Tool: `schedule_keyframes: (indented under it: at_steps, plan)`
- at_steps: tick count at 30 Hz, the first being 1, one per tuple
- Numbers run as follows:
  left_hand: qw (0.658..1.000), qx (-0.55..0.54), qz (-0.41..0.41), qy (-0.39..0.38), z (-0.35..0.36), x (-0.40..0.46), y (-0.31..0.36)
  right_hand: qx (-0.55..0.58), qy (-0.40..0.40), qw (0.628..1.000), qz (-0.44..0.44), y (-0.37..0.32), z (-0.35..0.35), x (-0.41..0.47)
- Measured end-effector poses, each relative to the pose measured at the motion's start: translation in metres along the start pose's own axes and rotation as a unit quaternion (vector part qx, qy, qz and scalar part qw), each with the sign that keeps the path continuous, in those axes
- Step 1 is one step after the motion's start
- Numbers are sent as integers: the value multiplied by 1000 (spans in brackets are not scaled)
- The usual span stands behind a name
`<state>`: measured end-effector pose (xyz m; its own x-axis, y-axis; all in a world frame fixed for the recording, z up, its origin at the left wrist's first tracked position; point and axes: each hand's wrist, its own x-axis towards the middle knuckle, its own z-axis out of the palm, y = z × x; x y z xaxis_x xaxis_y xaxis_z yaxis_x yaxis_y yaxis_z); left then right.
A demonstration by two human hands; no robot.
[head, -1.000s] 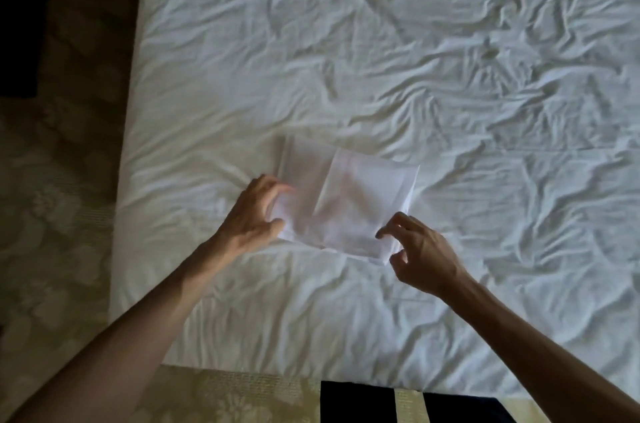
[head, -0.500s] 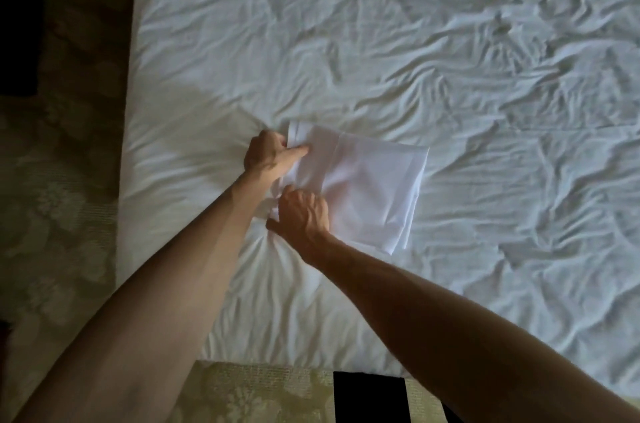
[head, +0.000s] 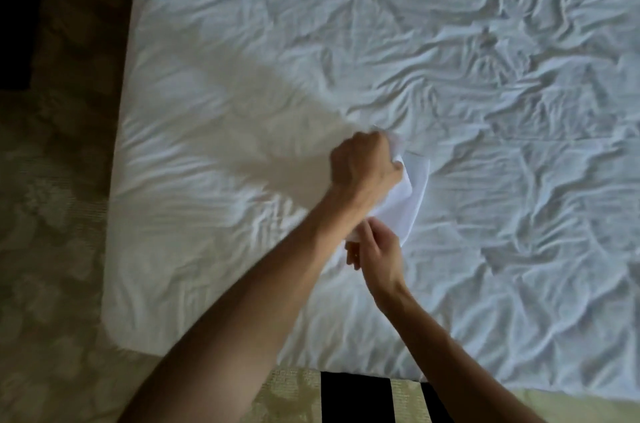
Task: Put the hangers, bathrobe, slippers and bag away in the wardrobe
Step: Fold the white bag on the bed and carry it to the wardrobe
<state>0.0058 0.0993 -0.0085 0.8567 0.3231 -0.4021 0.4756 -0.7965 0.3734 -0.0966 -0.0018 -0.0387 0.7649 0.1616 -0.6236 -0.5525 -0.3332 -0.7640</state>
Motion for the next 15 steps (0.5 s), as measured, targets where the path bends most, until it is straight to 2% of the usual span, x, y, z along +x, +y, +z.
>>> schedule_keyframes:
  at_steps: [2,5,9,10,12,14,15]
  plan:
    - [999,-3,21,-26,32,2,26,4,33,998,45,20,-20,2]
    - [998,6,36,-55,71,7,38,-50,59,993,86,38,-41,13]
    - [994,19,77,-73,94,6,26,-183,22,978,101,37,-65,24]
    - [992,1,88,-85,96,3,20,-221,34,970,89,33,-72,26]
    - [988,-51,112,-89,97,-5,5,-275,128,953,18,19,-89,33]
    - [990,-76,121,1,97,-16,-16,-279,204,930,-125,2,-97,50]
    - [991,-54,101,63,97,-23,-24,-291,198,916,-192,-5,-97,63]
